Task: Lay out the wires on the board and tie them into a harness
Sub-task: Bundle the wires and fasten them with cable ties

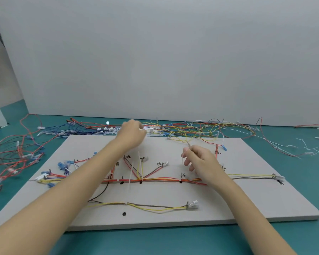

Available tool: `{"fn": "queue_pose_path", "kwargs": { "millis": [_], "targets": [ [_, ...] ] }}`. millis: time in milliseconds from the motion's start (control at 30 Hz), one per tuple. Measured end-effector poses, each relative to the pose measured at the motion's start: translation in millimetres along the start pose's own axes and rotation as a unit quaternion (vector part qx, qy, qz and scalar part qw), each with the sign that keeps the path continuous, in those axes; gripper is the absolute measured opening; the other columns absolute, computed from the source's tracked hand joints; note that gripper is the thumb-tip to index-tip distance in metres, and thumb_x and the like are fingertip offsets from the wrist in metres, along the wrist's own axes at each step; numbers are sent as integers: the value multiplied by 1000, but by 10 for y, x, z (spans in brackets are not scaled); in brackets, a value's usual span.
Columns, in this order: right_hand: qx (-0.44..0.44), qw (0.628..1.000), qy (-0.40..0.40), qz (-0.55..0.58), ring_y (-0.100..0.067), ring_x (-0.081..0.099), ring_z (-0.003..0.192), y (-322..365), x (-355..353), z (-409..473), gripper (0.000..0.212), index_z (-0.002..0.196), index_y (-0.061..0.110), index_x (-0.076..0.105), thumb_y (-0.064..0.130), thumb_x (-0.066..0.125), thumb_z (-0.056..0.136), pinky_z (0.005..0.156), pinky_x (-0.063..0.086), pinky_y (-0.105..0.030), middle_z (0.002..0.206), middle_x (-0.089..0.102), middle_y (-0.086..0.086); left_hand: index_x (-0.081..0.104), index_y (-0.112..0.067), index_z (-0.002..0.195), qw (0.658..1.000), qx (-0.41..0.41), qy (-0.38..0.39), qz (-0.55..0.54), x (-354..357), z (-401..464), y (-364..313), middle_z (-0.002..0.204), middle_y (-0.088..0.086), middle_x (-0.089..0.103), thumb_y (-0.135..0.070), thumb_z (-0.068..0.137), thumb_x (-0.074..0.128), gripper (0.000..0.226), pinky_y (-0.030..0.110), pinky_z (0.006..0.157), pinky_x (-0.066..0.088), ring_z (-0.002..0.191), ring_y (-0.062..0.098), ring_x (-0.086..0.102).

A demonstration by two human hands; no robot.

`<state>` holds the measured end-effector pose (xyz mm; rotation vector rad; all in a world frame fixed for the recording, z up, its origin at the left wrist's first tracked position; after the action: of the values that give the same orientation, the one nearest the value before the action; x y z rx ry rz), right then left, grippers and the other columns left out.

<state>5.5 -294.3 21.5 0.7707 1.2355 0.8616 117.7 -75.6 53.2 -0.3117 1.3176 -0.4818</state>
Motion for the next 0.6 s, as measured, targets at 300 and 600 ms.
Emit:
{"fn": "queue_pose_path", "kwargs": {
  "millis": [300, 600],
  "targets": [
    [2, 999, 35, -28, -13, 55, 57, -35, 111, -19, 31, 77, 16, 65, 33, 49, 97, 62, 52, -41, 66, 63, 2, 63, -14, 118, 986, 3, 90, 140, 440, 262, 497, 134, 10, 53, -44, 96, 37, 45, 46, 102, 39, 125, 31, 46],
    [-4, 998, 44, -46, -16, 57, 59, 24, 121, -50, 32, 78, 10, 66, 29, 49, 98, 64, 54, -43, 67, 64, -2, 63, -12, 95, 985, -10, 88, 146, 502, 299, 549, 115, 10, 61, -50, 96, 34, 48, 48, 104, 34, 114, 31, 53]
  ]
}}
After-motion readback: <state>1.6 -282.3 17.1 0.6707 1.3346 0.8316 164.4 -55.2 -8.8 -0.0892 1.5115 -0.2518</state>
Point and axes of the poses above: each hand's wrist, its own z-axis towards the middle knuckle, its own x-axis out of the palm, y = z × x, the point moved 10 cm from there along z, towards the middle knuckle
